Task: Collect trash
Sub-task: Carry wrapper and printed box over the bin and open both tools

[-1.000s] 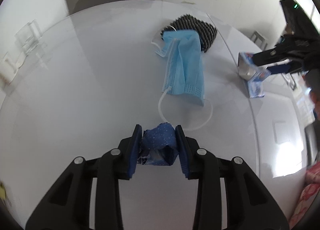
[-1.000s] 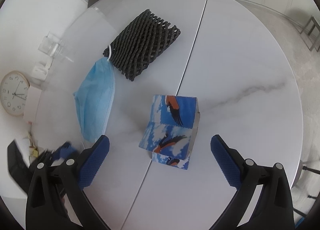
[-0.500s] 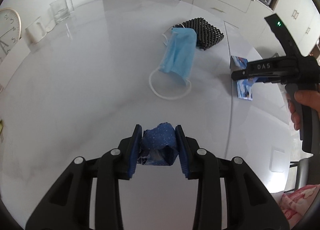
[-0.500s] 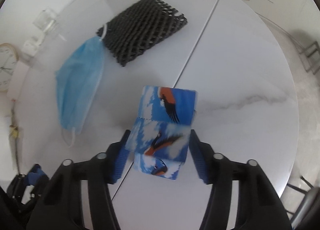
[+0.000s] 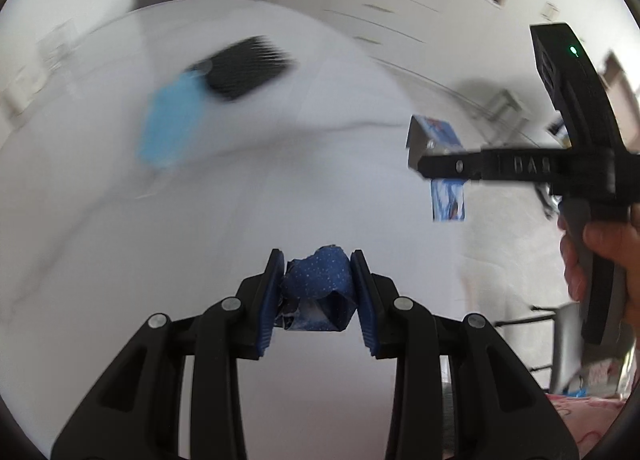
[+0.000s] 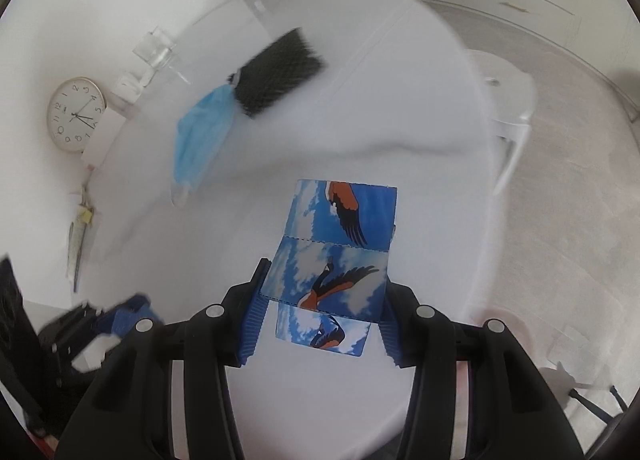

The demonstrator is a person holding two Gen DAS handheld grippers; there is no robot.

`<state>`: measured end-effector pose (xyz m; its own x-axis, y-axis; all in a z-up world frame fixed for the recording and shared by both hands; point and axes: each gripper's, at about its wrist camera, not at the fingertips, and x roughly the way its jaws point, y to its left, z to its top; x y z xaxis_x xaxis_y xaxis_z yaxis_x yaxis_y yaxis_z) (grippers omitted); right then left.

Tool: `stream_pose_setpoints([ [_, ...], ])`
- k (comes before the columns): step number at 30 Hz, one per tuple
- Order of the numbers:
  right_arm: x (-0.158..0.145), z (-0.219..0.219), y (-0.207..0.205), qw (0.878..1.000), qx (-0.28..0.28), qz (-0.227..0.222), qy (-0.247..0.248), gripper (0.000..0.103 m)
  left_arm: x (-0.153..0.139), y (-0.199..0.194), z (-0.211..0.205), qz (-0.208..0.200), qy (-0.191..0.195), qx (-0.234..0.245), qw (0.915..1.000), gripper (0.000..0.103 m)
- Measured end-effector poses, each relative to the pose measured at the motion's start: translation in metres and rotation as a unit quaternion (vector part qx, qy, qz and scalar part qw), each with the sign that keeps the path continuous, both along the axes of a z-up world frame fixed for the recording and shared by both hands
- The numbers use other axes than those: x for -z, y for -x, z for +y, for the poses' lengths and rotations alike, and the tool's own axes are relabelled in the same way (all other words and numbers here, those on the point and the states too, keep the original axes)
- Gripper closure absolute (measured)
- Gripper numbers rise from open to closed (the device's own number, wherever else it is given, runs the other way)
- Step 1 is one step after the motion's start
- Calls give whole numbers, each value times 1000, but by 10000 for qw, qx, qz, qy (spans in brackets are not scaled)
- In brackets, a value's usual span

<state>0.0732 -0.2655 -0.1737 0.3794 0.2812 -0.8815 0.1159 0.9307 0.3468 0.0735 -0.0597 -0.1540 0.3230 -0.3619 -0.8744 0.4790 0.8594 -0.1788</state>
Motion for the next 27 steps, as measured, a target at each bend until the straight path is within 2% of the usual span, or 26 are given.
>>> stream_pose_setpoints([
  [3, -6, -45, 48, 9997, 160, 56, 162, 54, -2, 23, -55, 120, 113, 485, 9987, 69],
  [7, 4, -91, 102, 9987, 368, 218, 267, 54, 4, 52, -123, 361, 207, 1061, 9935, 69],
  [12, 20, -133, 150, 9976, 576, 355, 153, 54, 17, 76, -179, 618, -12, 1379, 9885, 69],
  [22, 31, -154, 171, 9989, 341, 324, 49, 54, 25, 93, -227, 668, -320, 1374, 9877, 69],
  [23, 32, -155, 172, 9989, 318, 333, 29, 53, 25, 97, -228, 664, -358, 1371, 9877, 66],
  [25, 34, -156, 173, 9991, 257, 349, -6, 53, 25, 97, -229, 658, -443, 1357, 9876, 47],
  [26, 35, -154, 170, 9991, 227, 365, -10, 53, 25, 97, -228, 638, -508, 1302, 9881, 29],
  [27, 37, -153, 169, 9991, 194, 385, -30, 53, 24, 98, -225, 613, -547, 1269, 9885, 19],
])
